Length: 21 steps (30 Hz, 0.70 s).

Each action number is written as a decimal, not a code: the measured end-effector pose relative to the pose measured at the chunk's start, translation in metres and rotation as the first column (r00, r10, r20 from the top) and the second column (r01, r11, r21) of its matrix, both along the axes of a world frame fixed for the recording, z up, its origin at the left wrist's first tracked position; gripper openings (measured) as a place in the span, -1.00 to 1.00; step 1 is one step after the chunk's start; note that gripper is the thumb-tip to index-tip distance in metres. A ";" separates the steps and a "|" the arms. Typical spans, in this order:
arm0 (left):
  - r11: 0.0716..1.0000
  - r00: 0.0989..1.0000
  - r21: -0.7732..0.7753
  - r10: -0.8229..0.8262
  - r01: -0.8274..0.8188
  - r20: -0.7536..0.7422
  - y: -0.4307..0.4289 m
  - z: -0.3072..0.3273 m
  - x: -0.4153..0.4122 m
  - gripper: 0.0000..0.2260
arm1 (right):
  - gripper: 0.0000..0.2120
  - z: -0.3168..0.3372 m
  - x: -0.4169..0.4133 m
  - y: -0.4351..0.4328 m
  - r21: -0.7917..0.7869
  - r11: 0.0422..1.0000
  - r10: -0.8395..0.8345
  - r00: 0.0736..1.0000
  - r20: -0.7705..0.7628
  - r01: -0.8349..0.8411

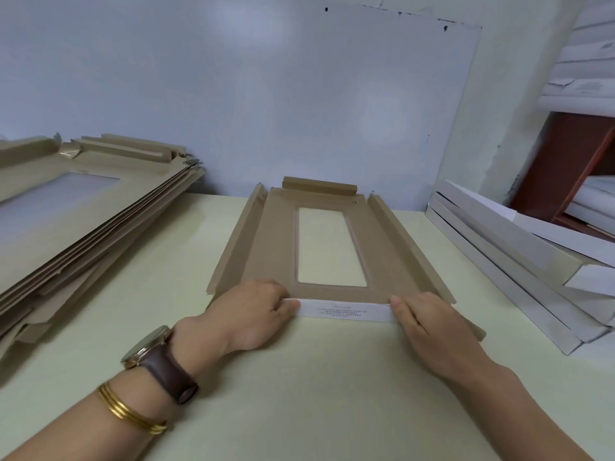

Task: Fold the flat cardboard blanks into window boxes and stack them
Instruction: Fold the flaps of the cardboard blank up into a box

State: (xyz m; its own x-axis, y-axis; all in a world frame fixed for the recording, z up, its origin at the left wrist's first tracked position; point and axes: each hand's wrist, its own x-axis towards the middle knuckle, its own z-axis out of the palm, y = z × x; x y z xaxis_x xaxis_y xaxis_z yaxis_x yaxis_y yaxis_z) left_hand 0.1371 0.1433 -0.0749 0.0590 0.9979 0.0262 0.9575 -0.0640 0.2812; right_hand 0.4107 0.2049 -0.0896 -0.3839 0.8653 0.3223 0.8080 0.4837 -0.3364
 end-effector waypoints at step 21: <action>0.968 0.972 0.247 -0.100 0.045 0.214 -0.035 0.006 -0.003 -0.80 | -0.61 0.005 0.021 -0.016 0.059 0.991 0.128 0.976 -0.174 -0.119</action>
State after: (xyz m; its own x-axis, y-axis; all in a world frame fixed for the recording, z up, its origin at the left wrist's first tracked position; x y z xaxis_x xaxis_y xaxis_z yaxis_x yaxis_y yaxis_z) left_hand 0.1340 0.1079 -0.0692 0.0965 0.9540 0.2840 0.8625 -0.2226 0.4546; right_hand 0.4319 0.1889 -0.0841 -0.4201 0.7967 0.4345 0.6708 0.5951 -0.4427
